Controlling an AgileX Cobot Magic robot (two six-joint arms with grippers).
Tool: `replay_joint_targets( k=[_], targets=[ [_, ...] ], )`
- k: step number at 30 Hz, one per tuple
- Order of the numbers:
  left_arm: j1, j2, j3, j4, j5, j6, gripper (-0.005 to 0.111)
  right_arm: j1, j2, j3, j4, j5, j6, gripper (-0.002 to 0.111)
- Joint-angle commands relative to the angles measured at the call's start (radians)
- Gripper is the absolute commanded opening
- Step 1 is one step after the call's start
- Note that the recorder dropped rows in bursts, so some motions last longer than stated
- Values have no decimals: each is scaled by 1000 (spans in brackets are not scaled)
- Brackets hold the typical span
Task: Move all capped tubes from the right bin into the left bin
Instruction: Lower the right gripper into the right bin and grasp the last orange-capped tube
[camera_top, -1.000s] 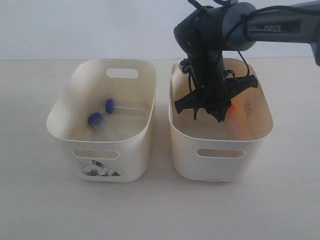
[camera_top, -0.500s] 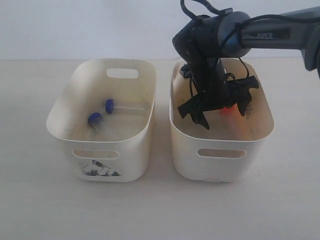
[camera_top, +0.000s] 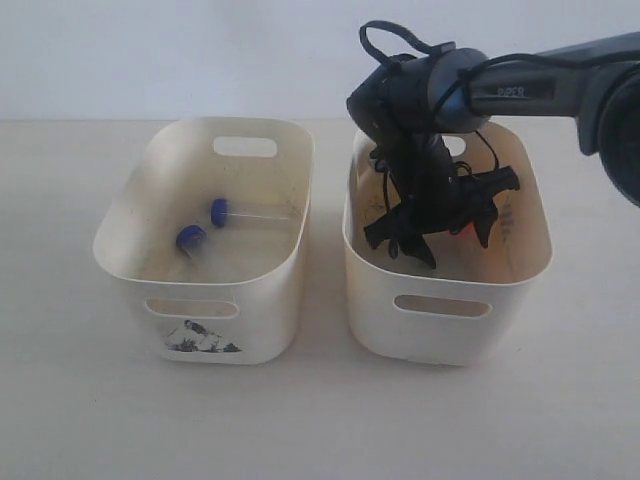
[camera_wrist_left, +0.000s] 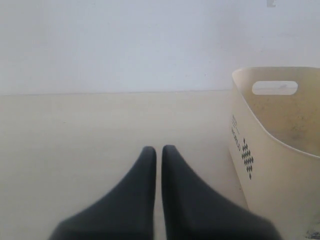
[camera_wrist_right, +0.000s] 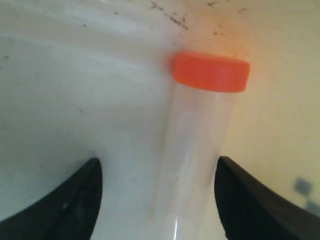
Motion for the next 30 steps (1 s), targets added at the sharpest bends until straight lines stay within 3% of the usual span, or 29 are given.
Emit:
replay_joint_targets(
  k=[1, 8, 14, 17, 21, 23, 25, 30],
  targets=[
    [2, -3, -3, 2, -10, -7, 4, -12, 92, 16, 54, -16, 9, 62],
    [2, -3, -3, 2, -10, -7, 4, -12, 108, 16, 78, -16, 2, 58],
    [2, -3, -3, 2, -10, -7, 4, -12, 108, 16, 68, -16, 0, 29],
    [2, -3, -3, 2, -10, -7, 4, -12, 108, 16, 66, -16, 0, 36],
    [2, -3, -3, 2, -10, -7, 4, -12, 108, 16, 66, -16, 0, 57],
    [2, -3, -3, 2, -10, -7, 4, -12, 108, 16, 66, -16, 0, 58],
    [2, -3, -3, 2, -10, -7, 4, -12, 108, 16, 66, -16, 0, 50],
    [2, -3, -3, 2, -10, -7, 4, -12, 108, 16, 66, -16, 0, 14]
  ],
)
